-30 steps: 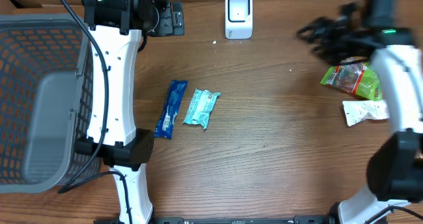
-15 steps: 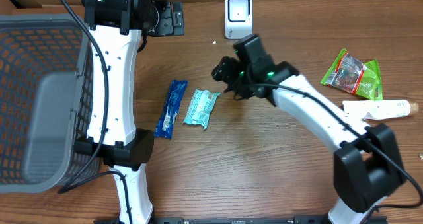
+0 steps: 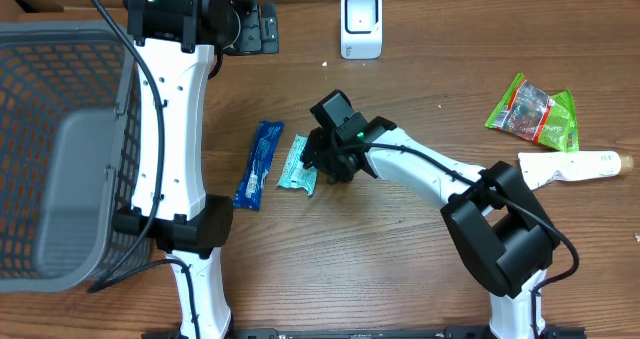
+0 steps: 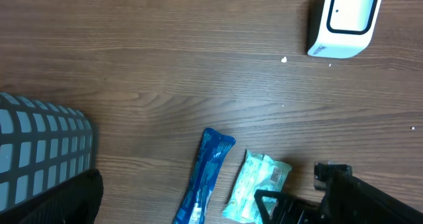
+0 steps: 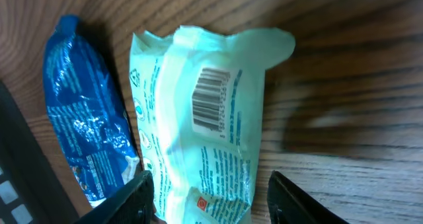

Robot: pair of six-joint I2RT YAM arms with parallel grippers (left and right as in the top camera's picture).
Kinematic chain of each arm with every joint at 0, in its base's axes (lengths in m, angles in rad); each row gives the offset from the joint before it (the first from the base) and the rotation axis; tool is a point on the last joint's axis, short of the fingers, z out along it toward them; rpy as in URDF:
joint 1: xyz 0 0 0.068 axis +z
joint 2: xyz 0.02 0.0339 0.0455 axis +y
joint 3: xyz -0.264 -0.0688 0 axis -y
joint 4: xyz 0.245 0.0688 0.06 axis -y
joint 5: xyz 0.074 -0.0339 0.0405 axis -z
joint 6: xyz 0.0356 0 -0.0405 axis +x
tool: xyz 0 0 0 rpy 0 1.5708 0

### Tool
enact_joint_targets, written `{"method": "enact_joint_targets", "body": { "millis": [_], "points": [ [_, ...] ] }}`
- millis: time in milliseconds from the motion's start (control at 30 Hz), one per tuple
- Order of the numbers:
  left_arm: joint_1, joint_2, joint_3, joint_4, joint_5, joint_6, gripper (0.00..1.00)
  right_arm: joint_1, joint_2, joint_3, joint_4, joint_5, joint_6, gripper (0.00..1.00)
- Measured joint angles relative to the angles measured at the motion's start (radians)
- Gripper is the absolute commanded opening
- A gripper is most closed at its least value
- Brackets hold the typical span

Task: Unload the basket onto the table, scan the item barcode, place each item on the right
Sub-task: 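Reach the right gripper to the light-blue wipes pack and grasp it, then lift the wipes pack and carry it rightward with the right gripper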

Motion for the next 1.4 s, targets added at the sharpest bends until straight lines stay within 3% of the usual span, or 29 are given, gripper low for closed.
{"method": "enact_joint_targets", "body": {
  "millis": [267,433,600,767,1133,1200,1233,1333,1400],
  "points": [
    [0.000,0.000,0.000,0.000,0.000,0.000,1.00,0.035,0.016,0.000,-0.057,-0.032,0.001,0.45],
    [0.000,0.000,0.000,0.000,0.000,0.000,1.00,0.061,0.017,0.000,-0.074,-0.033,0.001,0.29],
    [0.000,0.000,0.000,0.000,0.000,0.000,1.00,0.064,0.017,0.000,-0.081,-0.021,-0.001,0.04],
    [0.000,0.000,0.000,0.000,0.000,0.000,1.00,0.033,0.017,0.001,-0.083,-0.048,-0.085,0.10],
    [0.000,0.000,0.000,0.000,0.000,0.000,1.00,-0.278,0.020,0.121,-0.326,-0.187,-0.697,0.11],
    [0.000,0.000,0.000,0.000,0.000,0.000,1.00,-0.345,0.020,0.140,-0.343,-0.183,-0.816,0.15],
    [0.000,0.000,0.000,0.000,0.000,0.000,1.00,-0.384,0.020,0.145,-0.343,-0.175,-0.881,0.24],
    [0.000,0.000,0.000,0.000,0.000,0.000,1.00,-0.471,0.020,0.148,-0.327,-0.144,-0.997,0.73],
    [0.000,0.000,0.000,0.000,0.000,0.000,1.00,-0.517,0.020,0.153,-0.318,-0.134,-1.025,0.89]
  ]
}}
